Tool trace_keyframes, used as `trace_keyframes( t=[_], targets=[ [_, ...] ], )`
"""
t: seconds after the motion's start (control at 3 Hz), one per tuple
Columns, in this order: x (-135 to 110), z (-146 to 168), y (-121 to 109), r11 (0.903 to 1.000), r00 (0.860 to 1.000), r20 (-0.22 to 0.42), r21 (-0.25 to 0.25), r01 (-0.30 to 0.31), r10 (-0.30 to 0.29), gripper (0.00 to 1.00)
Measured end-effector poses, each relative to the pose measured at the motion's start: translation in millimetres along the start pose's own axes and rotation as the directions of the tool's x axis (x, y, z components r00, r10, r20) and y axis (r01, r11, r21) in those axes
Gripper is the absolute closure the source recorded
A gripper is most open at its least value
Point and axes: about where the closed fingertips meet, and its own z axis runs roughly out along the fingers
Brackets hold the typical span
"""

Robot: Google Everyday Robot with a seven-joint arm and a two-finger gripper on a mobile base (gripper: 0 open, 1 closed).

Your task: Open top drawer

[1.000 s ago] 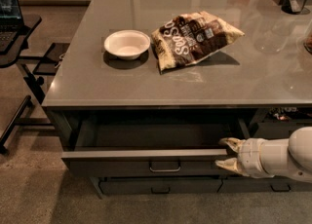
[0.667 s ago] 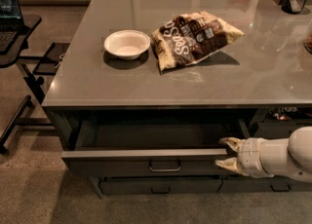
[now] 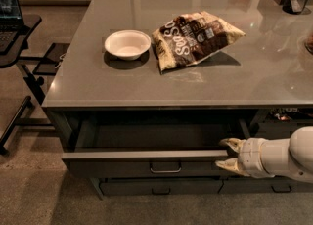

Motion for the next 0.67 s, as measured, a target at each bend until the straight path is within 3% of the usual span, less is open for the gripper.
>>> trace_keyframes(
  t=[0.33,0.67],
  targets=[
    [0.9,-1.2,-0.1,1.0,1.0,0.002,-0.001,-0.001,0.001,0.13],
    [22.9,-1.7,35.2,0.9983,0.997,0.054,-0.035,-0.047,0.049,0.16]
  ],
)
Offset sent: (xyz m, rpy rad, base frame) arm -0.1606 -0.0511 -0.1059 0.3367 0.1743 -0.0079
